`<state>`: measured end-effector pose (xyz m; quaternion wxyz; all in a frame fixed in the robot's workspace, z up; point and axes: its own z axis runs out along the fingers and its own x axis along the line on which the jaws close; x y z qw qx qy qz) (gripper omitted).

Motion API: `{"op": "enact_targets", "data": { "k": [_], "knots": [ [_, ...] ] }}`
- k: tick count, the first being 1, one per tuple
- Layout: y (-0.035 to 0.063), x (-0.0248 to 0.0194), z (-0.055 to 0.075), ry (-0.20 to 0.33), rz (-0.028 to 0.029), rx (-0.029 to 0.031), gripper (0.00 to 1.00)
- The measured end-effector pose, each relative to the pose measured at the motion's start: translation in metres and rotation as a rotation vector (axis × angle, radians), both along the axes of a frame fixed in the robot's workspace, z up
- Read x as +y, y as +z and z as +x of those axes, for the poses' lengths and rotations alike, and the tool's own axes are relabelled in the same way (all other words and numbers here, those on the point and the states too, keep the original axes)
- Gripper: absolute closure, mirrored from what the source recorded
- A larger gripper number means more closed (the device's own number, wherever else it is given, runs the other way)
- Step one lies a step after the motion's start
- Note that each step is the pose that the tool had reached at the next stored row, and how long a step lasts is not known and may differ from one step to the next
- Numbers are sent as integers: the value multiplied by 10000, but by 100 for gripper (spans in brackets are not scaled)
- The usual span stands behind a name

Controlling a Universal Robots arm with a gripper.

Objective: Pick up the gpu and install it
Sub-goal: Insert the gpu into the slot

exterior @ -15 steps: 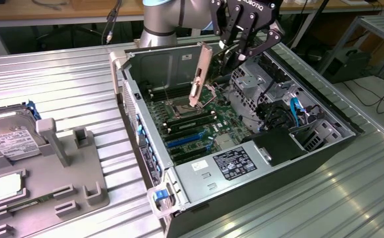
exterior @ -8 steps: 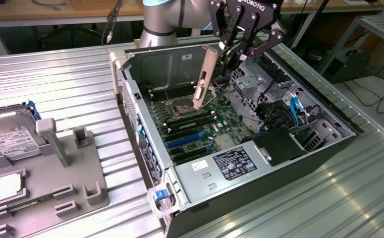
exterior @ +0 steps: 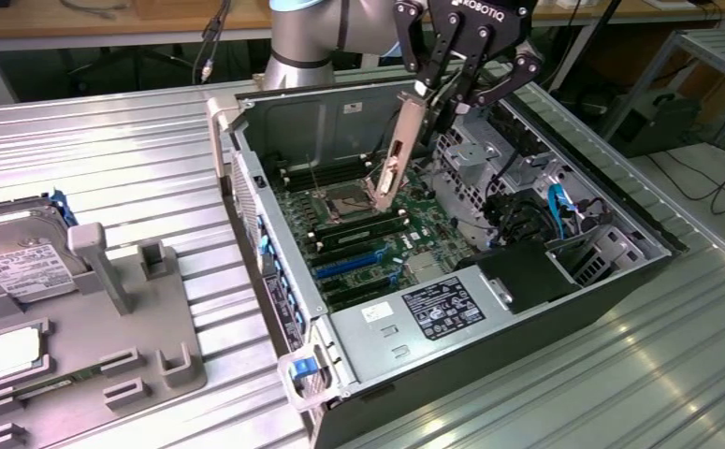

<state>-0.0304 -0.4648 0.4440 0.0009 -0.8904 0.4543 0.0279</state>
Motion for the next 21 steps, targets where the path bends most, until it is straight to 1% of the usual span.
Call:
{"op": "enact_targets", "data": {
  "k": [5, 9, 15, 19, 21],
  "knots": [
    [-6, 0, 13, 468, 1, -1, 72],
    [-20, -1, 43, 371, -2, -2, 72],
    [-34, -1, 68, -75, -7, -2, 72],
    [-42, -1, 73, -545, -8, -2, 72],
    [-51, -1, 74, -950, -7, -2, 72]
  ]
}}
